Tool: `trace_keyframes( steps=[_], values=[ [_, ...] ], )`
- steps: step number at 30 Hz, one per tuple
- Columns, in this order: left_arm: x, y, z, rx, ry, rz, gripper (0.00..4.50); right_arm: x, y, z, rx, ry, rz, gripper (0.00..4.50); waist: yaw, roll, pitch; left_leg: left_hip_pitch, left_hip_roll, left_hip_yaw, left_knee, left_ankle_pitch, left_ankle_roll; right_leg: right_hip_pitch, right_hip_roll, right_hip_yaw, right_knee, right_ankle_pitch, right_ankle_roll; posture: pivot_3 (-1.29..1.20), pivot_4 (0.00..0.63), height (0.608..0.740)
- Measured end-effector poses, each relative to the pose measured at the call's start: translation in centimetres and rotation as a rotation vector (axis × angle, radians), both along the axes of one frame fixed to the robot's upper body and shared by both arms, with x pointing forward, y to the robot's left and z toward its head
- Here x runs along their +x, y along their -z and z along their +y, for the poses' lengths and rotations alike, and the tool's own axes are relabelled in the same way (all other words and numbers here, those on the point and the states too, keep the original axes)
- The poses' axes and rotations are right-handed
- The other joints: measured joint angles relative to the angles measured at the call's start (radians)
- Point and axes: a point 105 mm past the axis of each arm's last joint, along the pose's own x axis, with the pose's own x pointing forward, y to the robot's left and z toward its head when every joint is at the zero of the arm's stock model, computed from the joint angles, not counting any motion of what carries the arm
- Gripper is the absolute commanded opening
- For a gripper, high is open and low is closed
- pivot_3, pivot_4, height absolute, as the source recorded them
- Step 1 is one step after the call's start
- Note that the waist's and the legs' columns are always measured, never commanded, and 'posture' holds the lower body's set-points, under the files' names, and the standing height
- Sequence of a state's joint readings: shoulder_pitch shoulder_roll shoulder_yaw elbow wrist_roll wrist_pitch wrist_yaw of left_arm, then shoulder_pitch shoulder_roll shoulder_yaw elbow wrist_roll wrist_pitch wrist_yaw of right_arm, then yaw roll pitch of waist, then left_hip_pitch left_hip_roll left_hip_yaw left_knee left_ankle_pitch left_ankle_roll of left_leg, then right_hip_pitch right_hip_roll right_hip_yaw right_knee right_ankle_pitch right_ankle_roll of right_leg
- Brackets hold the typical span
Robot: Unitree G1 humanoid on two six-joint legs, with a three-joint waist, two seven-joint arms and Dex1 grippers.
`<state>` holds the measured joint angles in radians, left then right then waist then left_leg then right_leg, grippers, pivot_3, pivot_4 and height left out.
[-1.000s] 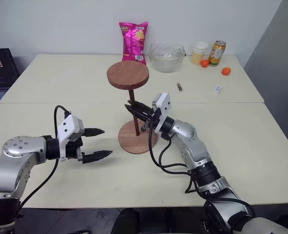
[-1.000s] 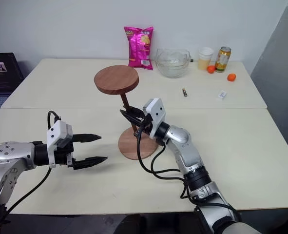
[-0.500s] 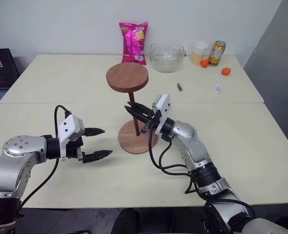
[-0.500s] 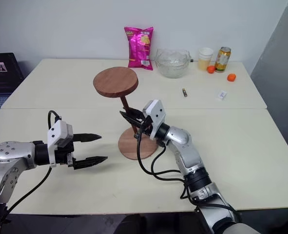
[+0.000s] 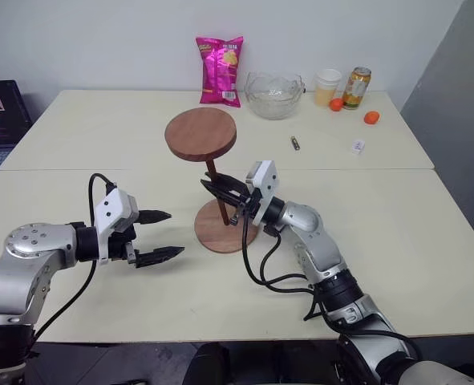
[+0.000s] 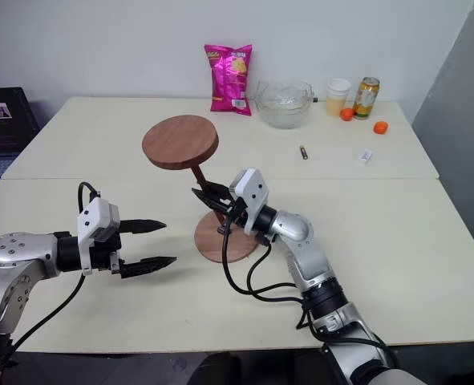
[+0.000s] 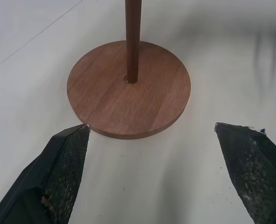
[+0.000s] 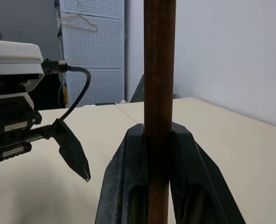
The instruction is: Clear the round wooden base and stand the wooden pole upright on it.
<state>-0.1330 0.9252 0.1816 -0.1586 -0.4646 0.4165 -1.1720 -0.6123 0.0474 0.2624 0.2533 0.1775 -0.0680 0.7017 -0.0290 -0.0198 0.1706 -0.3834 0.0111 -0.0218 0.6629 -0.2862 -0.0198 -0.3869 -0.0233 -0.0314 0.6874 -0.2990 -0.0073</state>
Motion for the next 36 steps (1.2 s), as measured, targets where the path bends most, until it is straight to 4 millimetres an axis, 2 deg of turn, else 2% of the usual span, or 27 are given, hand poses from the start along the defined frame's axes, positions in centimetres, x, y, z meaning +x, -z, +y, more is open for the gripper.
trace_keyframes(
  steps=[11, 26, 36],
  values=[
    [0.0, -0.1, 0.0, 0.001, 0.003, -0.008, 4.50, 0.9, 0.1, -0.2, -0.001, 0.038, -0.001, 0.25, 0.000, 0.000, 0.000, 0.001, 0.000, 0.000, 0.000, 0.000, 0.000, 0.001, 0.000, 0.000, 0.001, 0.000, 0.000, 0.00, 0.150, 0.740],
    [0.1, 0.1, -0.4, 0.004, 0.017, -0.001, 4.50, 0.0, 0.5, -0.8, -0.032, -0.018, 0.024, 0.25, 0.000, 0.000, 0.000, 0.001, 0.000, 0.000, 0.000, 0.000, 0.000, 0.001, 0.000, 0.000, 0.001, 0.000, 0.000, 0.00, 0.150, 0.740],
    [0.1, 0.1, -0.4, 0.006, 0.015, -0.002, 4.50, 1.1, 0.6, 0.1, -0.059, 0.036, 0.086, 0.25, 0.000, -0.001, -0.001, 0.002, 0.000, 0.000, 0.000, 0.000, 0.000, 0.001, 0.000, 0.000, 0.001, 0.000, 0.000, 0.00, 0.150, 0.740]
  ],
)
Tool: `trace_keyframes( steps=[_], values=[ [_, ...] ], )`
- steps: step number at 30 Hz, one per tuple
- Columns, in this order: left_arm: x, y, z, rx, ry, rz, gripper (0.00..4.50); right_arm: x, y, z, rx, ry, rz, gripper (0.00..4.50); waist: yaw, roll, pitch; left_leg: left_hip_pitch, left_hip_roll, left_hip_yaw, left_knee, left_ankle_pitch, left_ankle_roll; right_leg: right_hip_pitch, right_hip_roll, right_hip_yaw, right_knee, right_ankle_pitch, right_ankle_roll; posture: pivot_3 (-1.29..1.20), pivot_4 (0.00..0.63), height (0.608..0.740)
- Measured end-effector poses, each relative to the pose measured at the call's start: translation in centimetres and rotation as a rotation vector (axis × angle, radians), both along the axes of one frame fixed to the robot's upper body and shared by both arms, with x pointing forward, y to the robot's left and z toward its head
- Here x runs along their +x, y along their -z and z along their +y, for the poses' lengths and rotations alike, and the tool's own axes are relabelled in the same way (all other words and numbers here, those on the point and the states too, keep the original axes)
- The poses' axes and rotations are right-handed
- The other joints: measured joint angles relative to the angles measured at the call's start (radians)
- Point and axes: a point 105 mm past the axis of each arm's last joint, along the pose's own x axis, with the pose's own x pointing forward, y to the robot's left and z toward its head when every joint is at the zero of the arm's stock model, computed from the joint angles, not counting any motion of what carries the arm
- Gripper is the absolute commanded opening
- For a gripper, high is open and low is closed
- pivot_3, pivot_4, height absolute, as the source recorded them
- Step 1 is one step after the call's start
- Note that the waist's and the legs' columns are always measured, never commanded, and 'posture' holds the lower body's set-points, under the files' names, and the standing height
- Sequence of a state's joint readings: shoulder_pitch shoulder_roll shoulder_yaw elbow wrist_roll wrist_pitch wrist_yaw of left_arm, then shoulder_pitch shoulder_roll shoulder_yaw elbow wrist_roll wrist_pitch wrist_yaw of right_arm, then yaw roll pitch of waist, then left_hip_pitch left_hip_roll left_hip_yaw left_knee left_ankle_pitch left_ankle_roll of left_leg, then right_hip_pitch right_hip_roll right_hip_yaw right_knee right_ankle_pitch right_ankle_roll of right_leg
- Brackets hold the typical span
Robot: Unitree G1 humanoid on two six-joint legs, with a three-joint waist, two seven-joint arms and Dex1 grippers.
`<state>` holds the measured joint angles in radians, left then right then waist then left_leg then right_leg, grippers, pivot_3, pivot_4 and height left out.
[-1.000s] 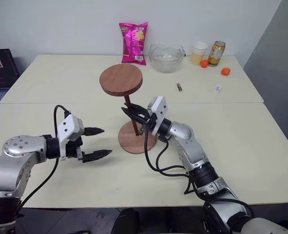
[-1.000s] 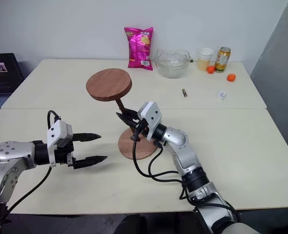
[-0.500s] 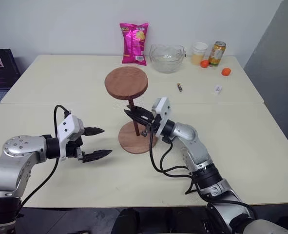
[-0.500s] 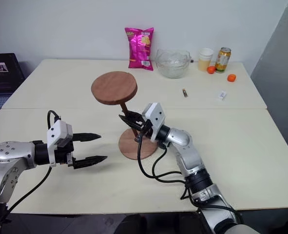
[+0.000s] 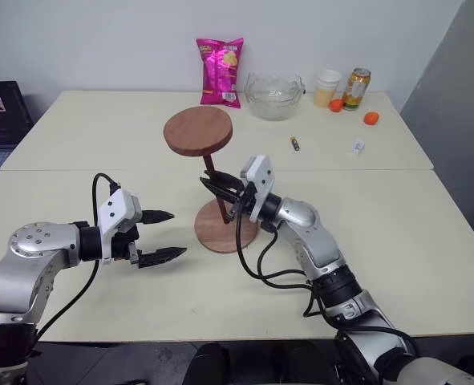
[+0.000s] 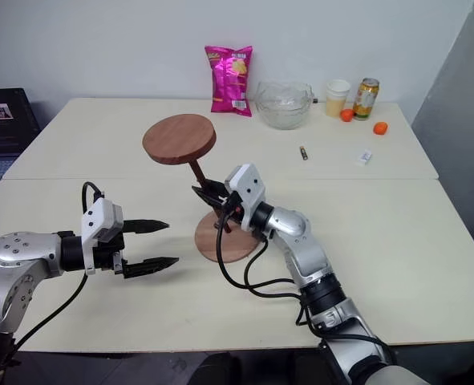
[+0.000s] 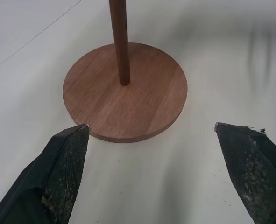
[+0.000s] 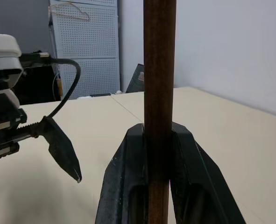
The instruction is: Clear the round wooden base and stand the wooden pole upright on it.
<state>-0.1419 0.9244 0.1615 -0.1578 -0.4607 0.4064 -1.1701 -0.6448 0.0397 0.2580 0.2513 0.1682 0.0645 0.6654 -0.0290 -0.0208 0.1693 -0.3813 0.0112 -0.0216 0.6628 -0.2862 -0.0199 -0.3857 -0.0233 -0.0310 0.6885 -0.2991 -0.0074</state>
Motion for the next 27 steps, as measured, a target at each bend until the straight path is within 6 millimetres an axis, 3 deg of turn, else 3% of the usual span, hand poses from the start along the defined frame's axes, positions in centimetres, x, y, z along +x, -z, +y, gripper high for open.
trace_keyframes(
  steps=[14, 18, 27],
  values=[
    [0.0, 0.1, 0.0, 0.001, -0.002, 0.003, 4.50, -0.5, 1.4, -0.9, -0.037, -0.016, 0.008, 0.24, 0.000, 0.000, -0.011, 0.008, 0.000, 0.000, -0.002, 0.000, 0.000, 0.008, 0.000, 0.000, -0.002, 0.000, 0.000, 0.00, 0.150, 0.740],
    [-0.1, 0.1, 0.0, 0.001, -0.001, 0.003, 4.50, -0.7, 1.6, -0.8, -0.055, -0.024, 0.001, 0.24, 0.000, 0.001, -0.010, 0.016, 0.000, 0.000, -0.005, 0.000, 0.000, 0.016, 0.000, 0.000, -0.006, -0.001, -0.001, 0.00, 0.150, 0.740],
    [0.0, 0.1, 0.0, 0.004, -0.001, 0.001, 4.50, -0.3, 1.4, -0.1, -0.088, -0.026, 0.046, 0.24, -0.003, 0.002, -0.013, 0.017, 0.000, 0.000, -0.007, 0.000, 0.000, 0.016, 0.000, 0.001, -0.006, -0.001, -0.001, 0.00, 0.150, 0.740]
  ],
)
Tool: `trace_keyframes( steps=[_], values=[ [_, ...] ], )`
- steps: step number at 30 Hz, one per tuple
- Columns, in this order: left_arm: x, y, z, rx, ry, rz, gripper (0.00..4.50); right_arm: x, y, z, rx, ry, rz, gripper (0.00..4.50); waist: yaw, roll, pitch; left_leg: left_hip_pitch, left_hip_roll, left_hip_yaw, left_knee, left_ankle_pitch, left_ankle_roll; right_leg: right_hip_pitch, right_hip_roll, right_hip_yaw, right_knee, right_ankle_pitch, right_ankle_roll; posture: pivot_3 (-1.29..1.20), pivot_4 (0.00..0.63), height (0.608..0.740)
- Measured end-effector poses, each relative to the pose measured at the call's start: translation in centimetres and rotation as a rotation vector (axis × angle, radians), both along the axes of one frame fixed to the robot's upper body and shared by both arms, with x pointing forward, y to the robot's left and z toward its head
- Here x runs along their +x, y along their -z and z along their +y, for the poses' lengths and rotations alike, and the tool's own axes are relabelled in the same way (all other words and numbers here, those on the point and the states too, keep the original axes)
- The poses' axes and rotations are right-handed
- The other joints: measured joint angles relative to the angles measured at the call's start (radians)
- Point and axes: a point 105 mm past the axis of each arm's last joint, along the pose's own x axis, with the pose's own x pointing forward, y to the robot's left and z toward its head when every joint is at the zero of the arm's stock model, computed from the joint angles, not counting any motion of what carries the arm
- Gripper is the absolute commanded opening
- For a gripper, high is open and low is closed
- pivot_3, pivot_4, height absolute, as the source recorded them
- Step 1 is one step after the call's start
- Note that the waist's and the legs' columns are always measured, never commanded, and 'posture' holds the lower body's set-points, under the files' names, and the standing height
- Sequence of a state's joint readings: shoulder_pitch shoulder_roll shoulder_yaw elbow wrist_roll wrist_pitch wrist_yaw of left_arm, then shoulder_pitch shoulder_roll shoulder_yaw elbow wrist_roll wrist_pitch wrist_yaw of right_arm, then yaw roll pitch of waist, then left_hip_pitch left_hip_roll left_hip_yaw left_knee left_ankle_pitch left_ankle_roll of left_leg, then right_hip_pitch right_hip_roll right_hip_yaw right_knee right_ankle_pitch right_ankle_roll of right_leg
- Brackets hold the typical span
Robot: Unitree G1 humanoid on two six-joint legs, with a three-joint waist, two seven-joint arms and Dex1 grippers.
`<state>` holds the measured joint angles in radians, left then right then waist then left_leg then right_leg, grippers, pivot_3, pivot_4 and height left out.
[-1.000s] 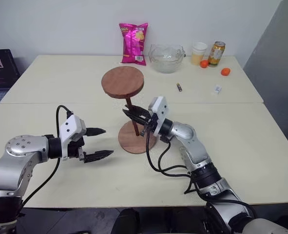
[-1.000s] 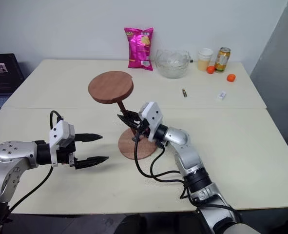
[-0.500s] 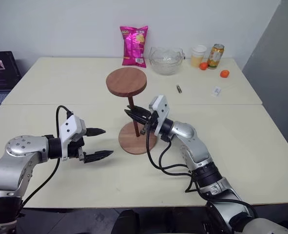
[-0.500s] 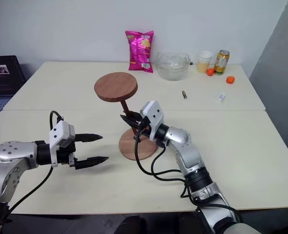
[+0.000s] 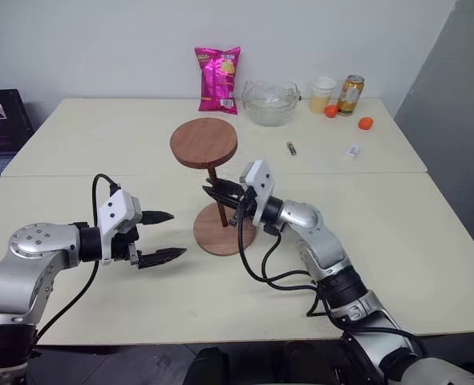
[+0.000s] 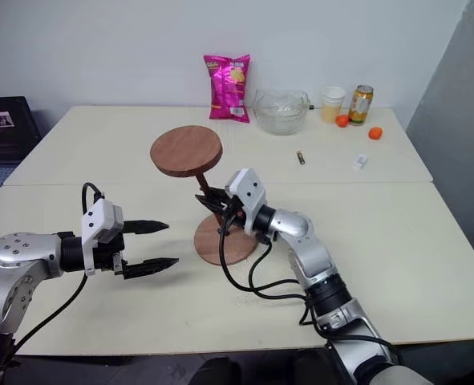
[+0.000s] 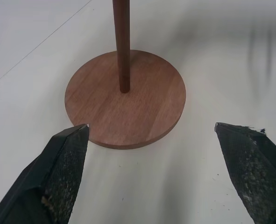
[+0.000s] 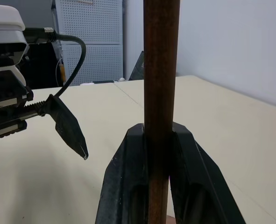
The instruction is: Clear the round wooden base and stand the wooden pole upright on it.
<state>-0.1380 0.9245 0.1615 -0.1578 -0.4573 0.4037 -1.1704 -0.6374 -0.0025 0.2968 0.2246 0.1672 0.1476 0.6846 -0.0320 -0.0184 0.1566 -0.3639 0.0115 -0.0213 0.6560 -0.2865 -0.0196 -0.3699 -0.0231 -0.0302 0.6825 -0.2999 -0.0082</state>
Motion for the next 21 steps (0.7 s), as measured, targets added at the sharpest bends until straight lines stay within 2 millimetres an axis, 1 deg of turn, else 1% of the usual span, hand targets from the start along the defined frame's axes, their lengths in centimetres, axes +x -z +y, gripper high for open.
trace_keyframes(
  steps=[7, 13, 17, 21],
  values=[
    [0.02, 0.02, 0.03, 0.004, -0.002, -0.001, 4.50, 0.18, 0.25, 0.16, -0.026, -0.001, 0.007, 0.24, 0.000, 0.004, -0.005, 0.002, 0.000, 0.001, -0.002, 0.000, 0.000, 0.000, 0.000, 0.002, 0.000, 0.000, 0.000, 0.00, 0.150, 0.740],
    [0.03, 0.02, 0.04, 0.004, -0.003, -0.002, 4.50, 0.18, 0.46, 0.39, -0.046, -0.011, 0.013, 0.24, 0.000, 0.000, -0.010, 0.009, 0.000, 0.008, -0.011, 0.000, 0.000, 0.001, 0.000, 0.009, -0.001, 0.000, 0.000, 0.00, 0.150, 0.740],
    [0.00, 0.09, 0.06, 0.004, -0.004, 0.001, 4.50, 0.21, 0.83, 0.22, -0.065, -0.015, 0.016, 0.24, 0.000, 0.004, -0.019, 0.010, 0.000, 0.009, -0.011, 0.000, 0.000, 0.001, 0.000, 0.010, -0.002, 0.000, 0.000, 0.00, 0.150, 0.740],
    [-0.05, 0.17, 0.08, 0.004, -0.005, 0.004, 4.50, 0.54, 0.97, 0.46, -0.078, -0.013, 0.034, 0.24, 0.000, 0.004, -0.021, 0.017, 0.000, 0.011, -0.013, 0.000, 0.000, 0.002, 0.000, 0.012, -0.002, 0.000, 0.000, 0.00, 0.150, 0.740]
  ],
)
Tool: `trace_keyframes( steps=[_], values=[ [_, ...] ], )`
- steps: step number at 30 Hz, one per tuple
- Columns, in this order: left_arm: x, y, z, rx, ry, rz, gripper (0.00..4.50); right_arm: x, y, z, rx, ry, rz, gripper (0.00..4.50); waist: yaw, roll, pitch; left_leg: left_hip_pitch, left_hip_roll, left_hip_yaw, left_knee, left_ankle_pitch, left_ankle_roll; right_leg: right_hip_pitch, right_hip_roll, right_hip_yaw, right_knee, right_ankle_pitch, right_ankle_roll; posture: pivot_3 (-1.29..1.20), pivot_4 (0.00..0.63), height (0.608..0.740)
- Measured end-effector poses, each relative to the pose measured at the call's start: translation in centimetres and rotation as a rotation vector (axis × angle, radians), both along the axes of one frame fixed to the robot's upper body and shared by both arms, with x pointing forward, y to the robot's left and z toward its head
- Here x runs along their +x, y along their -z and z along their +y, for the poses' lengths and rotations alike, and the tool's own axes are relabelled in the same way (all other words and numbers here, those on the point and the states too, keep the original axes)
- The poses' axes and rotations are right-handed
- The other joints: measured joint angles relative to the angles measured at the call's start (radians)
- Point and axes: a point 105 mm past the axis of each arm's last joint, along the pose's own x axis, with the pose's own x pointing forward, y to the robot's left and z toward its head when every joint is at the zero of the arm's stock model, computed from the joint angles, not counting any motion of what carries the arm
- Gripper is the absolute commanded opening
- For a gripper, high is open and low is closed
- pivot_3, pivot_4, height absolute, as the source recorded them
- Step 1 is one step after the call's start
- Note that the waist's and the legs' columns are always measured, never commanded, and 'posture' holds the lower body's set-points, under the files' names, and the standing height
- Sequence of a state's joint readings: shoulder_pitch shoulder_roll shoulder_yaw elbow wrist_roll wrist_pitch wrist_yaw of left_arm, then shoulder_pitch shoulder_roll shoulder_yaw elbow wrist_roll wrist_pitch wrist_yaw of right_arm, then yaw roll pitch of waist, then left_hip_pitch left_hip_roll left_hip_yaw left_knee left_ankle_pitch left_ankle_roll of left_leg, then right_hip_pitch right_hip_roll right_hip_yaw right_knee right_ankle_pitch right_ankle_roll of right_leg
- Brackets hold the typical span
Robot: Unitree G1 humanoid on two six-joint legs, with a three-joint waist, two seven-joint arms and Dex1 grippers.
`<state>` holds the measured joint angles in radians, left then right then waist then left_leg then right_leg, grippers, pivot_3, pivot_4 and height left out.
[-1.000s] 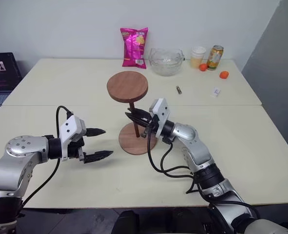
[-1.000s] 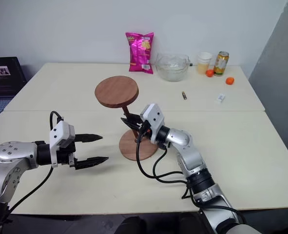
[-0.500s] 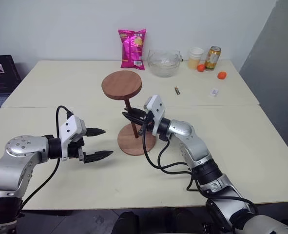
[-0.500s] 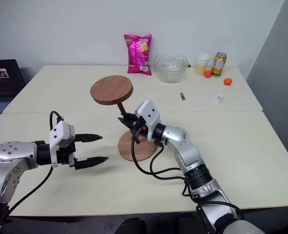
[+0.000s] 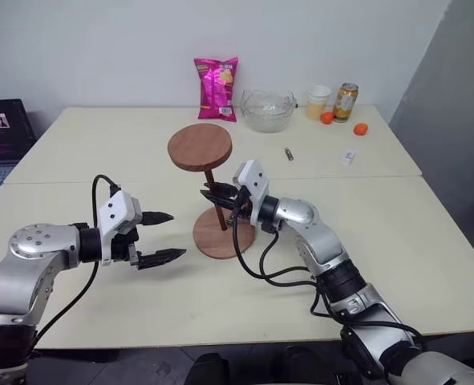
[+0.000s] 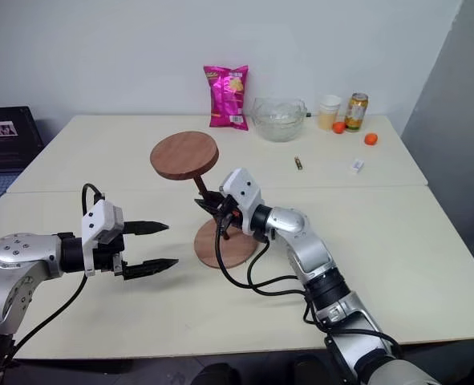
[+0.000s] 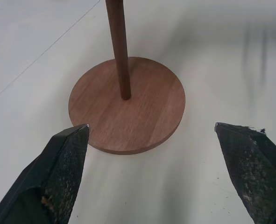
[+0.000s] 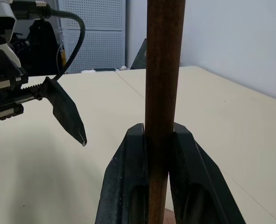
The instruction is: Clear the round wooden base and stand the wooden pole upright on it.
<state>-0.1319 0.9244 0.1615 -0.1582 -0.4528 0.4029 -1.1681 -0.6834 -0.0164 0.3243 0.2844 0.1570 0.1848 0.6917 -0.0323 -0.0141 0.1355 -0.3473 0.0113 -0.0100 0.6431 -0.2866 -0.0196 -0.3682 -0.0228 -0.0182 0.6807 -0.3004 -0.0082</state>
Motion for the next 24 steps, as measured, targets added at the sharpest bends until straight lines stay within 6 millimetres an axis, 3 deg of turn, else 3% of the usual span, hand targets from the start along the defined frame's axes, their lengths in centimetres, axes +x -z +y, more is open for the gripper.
trace_keyframes(
  steps=[23, 24],
  values=[
    [0.0, 0.1, 0.0, 0.000, -0.002, 0.003, 4.50, -0.5, 0.0, -1.1, 0.048, 0.011, -0.013, 0.24, 0.003, -0.001, 0.001, -0.001, 0.000, 0.001, -0.002, 0.000, 0.000, -0.002, 0.000, 0.001, -0.003, 0.000, 0.000, 0.00, 0.150, 0.740],
    [0.0, 0.1, 0.0, 0.000, -0.002, 0.003, 4.50, -0.5, 0.0, -1.1, 0.050, 0.013, -0.014, 0.59, 0.003, -0.001, 0.001, -0.001, 0.000, 0.001, -0.002, 0.000, 0.000, -0.002, -0.001, 0.001, -0.003, 0.000, 0.000, 0.00, 0.150, 0.740]
  ],
)
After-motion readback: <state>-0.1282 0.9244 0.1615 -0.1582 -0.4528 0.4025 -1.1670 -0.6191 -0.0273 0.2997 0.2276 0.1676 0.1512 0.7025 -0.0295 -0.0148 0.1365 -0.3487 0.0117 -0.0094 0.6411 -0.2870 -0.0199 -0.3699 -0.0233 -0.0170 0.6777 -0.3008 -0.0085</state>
